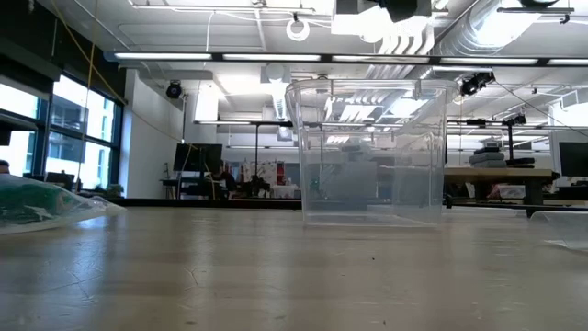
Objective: Roll bandage
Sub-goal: Roll the green bandage
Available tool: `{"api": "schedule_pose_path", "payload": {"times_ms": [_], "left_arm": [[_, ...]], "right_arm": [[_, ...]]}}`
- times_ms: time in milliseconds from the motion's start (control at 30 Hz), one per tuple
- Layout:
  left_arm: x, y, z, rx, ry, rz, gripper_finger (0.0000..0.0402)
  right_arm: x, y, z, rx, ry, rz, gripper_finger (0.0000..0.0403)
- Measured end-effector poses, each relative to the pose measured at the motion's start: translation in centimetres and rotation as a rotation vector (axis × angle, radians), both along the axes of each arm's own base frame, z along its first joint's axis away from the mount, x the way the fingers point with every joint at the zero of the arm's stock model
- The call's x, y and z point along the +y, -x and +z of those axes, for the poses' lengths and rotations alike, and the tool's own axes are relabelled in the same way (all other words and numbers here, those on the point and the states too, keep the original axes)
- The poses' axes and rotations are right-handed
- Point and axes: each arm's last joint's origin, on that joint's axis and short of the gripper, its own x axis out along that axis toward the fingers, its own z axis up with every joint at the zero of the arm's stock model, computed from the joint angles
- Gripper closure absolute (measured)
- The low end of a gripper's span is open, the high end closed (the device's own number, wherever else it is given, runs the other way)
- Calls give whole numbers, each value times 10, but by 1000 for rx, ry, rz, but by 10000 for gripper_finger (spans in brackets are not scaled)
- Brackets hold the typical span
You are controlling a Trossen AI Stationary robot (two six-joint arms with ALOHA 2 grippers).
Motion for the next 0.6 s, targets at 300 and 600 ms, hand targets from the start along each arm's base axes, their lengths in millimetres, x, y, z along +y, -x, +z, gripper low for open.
{"api": "schedule_pose_path", "payload": {"times_ms": [300,600], "left_arm": [[0,0,0,-4,3,0,398],[-1,0,0,-5,-8,-22,398]], "right_arm": [[-5,-4,4,-116,-162,54,140],[-10,1,19,-236,-319,51,140]]}}
